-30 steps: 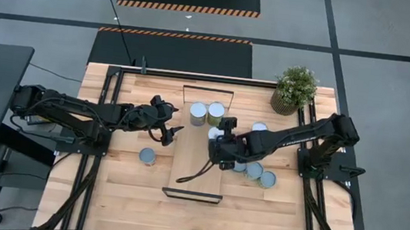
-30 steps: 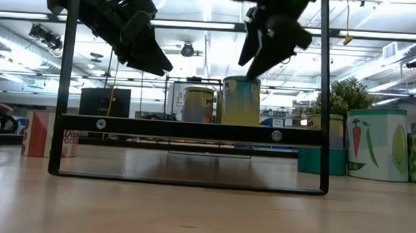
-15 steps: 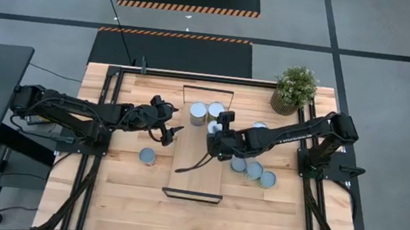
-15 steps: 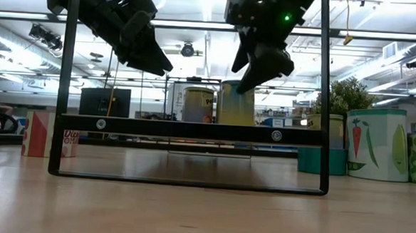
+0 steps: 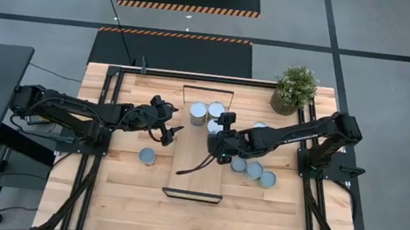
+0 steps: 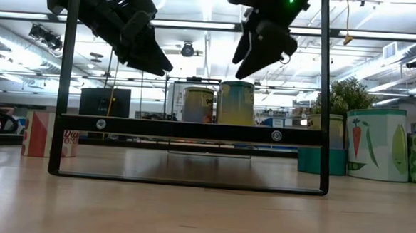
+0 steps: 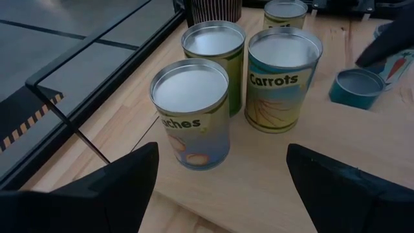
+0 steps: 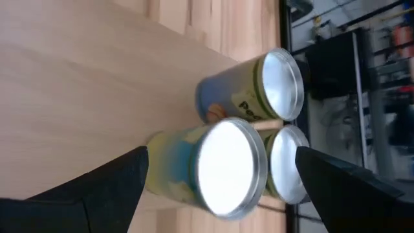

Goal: Pick and place cans onto a shelf
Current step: Put the canned carrots on the shelf

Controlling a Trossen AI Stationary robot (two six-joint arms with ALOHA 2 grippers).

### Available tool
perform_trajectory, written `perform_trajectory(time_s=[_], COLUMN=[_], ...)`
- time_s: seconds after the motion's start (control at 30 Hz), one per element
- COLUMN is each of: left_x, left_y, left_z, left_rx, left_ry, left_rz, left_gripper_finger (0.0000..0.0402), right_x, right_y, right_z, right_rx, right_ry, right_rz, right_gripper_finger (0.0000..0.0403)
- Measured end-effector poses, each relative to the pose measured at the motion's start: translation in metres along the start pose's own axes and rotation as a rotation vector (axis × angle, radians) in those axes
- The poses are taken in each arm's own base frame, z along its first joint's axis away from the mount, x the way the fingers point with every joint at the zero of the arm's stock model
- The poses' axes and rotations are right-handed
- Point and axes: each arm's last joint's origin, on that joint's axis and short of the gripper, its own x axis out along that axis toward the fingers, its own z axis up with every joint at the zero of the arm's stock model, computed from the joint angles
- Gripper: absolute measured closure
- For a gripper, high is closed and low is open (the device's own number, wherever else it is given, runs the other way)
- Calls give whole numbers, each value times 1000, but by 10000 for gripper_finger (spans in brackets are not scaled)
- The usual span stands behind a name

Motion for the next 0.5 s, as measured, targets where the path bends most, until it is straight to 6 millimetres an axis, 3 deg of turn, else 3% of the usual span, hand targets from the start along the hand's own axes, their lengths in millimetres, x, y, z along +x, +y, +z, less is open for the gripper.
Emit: perform_trajectory(time_s=[0.27, 0.5], left_x=[0, 0], left_y=[0, 0], left_z=[0, 0], left_rx=[-6, -5], left_ry=[2, 2], left_rz=[0, 0], left_gripper_finger=[56, 56], right_x=[-20, -10], right_y=[-19, -28], right_z=[-16, -34], right_rx=[127, 182], right_ry=[75, 214], right_rz=[-3, -50], right_gripper_finger=[4, 4])
